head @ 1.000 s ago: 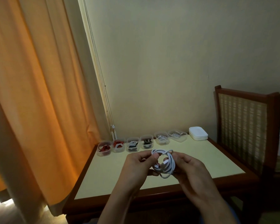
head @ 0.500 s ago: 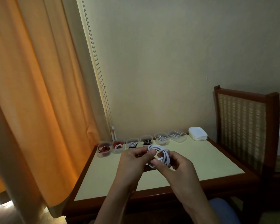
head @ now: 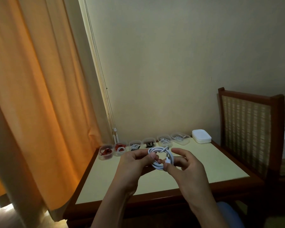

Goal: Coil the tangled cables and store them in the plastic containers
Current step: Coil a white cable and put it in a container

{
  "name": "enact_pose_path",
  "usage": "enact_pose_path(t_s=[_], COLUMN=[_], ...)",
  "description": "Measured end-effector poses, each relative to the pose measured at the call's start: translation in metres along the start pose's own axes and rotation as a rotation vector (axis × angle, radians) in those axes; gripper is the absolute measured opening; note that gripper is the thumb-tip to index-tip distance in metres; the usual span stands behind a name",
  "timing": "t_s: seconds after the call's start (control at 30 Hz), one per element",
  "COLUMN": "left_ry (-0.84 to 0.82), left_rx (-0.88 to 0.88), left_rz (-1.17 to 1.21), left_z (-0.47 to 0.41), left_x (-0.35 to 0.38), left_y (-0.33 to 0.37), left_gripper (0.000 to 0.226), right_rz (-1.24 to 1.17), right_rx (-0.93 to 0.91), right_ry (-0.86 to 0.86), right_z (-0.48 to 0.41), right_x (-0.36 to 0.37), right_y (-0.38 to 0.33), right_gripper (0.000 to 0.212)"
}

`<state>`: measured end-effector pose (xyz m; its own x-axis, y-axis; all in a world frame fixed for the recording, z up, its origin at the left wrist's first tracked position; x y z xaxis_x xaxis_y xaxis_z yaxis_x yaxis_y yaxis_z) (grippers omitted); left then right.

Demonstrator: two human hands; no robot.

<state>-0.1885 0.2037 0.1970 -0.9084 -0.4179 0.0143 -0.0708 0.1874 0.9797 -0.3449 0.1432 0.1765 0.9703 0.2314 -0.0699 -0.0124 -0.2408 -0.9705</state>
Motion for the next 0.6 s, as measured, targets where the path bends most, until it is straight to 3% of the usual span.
enact_pose_path(t_s=[0.23,0.33,0.5,0.6], left_ry=[0.053,0.096,0.171,0.249], left_rx=[0.007,0.049,0.092,0.144], left_rz=[0.039,-0.019,-0.080,-0.152], left_z=[0.004,0.007,0.011,0.012], left_x=[0.001,0.001,0.003,0.005], left_y=[0.003,0.003,0.002,0.003], left_gripper=[0.016,0.016,0.019,0.037], right_rz=[0.395,0.403,0.403,0.377], right_rx=[-0.317,-0.286,-0.214,-0.206], right_ry=[0.351,0.393,0.393,0.426], right_z=[0.014,0.015,0.011,0.011], right_x=[-0.006,-0.006,-0.009,-0.011], right_y=[-0.019,-0.017,-0.012,-0.009], right_gripper=[0.030,0.017,0.014,0.016])
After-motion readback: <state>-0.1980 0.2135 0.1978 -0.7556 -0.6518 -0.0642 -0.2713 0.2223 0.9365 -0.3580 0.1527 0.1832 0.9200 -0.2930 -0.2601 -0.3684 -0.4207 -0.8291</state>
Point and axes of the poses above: each hand's wrist, its own z-axis away from the middle knuckle, its own x-axis out of the palm, y = z × x, the point moved 8 cm from there along -z, towards the middle knuckle, and after that the axes turned 3 degrees about x, right-handed, at the moved point
